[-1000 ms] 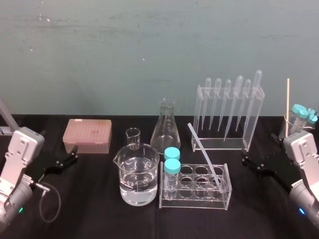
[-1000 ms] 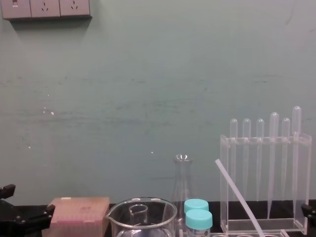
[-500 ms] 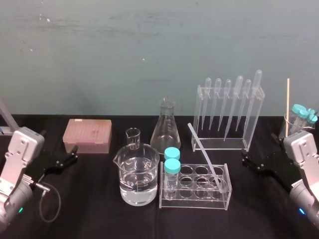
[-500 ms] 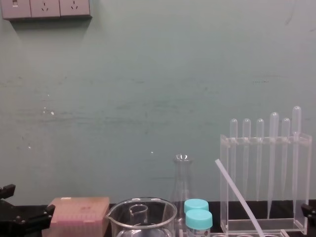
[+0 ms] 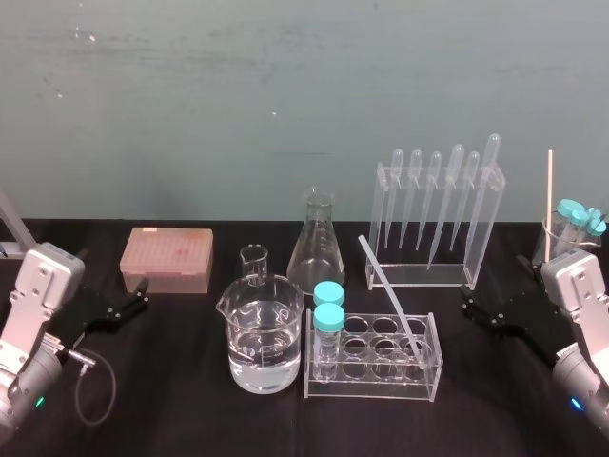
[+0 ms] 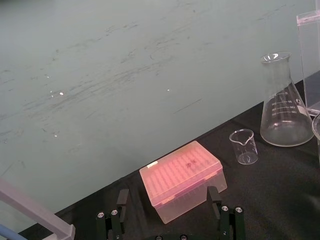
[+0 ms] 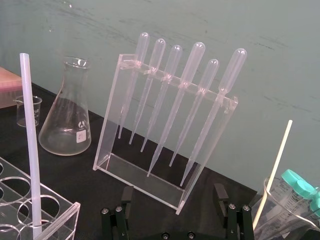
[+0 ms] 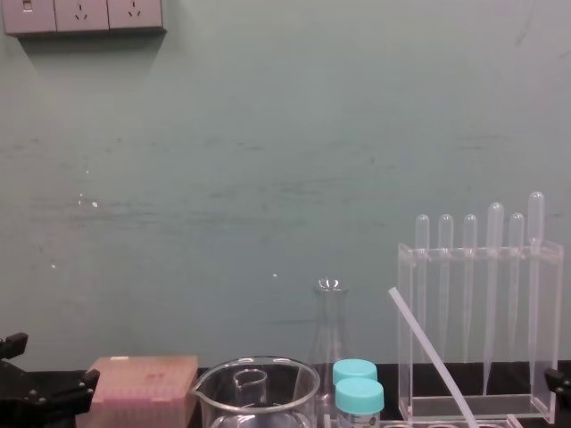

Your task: Pick up the stirring rod with one hand, then place it down.

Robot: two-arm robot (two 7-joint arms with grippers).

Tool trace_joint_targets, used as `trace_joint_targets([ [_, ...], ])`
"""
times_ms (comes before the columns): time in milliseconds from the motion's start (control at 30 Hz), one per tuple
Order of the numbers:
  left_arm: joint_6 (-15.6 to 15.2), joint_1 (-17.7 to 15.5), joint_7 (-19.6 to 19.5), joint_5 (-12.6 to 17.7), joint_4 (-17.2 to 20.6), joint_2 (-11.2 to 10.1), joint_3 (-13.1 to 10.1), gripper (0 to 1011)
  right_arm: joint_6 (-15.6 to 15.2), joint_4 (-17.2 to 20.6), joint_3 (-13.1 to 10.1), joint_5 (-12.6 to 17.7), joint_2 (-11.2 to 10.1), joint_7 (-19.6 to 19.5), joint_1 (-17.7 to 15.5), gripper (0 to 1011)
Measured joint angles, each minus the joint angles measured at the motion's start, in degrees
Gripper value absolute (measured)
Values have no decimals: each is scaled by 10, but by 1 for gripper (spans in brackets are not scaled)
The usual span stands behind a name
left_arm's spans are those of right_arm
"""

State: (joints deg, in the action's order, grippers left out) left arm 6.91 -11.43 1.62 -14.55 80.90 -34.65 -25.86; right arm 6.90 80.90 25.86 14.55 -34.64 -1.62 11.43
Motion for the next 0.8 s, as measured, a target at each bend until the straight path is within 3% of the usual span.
trace_joint_targets([
  [800,0,0,0,0,0,0,0,1000,0,0,0,0,0,0,0,1000],
])
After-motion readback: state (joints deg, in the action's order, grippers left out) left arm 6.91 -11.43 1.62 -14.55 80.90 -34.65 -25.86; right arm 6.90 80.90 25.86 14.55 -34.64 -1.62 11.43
